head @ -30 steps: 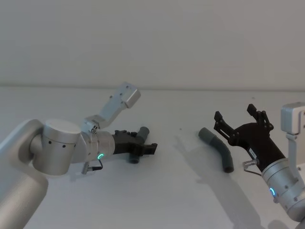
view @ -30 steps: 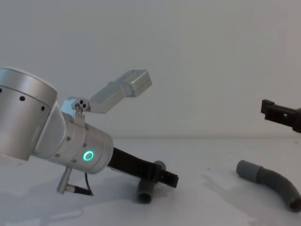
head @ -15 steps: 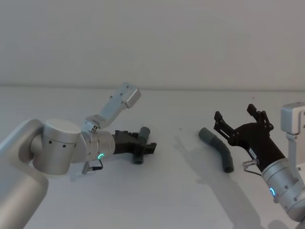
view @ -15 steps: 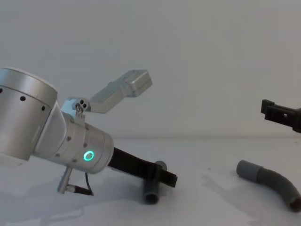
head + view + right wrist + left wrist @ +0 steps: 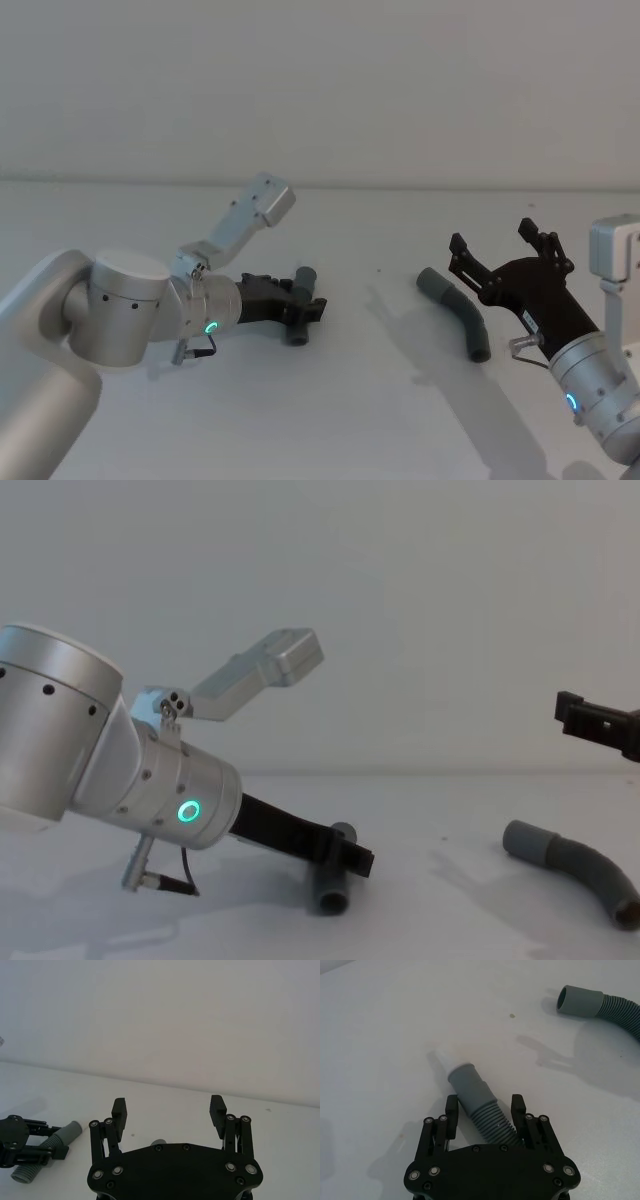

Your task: Use both hands to pick up one end of the pipe from the table, align the ends, and insert them.

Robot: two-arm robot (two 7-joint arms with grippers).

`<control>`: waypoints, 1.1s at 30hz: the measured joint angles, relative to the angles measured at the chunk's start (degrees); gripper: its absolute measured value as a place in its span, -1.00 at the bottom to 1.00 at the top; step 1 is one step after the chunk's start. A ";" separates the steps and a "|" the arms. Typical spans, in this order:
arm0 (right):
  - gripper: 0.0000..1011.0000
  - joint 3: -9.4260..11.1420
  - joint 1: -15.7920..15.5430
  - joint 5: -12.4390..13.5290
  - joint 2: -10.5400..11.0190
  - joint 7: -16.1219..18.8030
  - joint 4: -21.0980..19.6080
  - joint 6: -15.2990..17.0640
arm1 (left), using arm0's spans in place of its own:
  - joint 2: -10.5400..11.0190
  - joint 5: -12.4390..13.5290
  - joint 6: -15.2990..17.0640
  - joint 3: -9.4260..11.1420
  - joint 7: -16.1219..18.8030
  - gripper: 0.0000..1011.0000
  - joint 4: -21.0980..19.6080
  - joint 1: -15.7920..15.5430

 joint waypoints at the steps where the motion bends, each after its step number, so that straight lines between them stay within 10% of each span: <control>1: 0.98 0.00 0.00 0.00 0.00 0.00 0.00 0.00 | 0.00 0.00 0.00 0.00 0.00 0.23 0.00 0.00; 33: 0.98 0.00 0.00 0.00 0.00 0.00 0.00 0.00 | 0.00 0.00 0.03 0.00 0.00 -0.17 0.00 0.01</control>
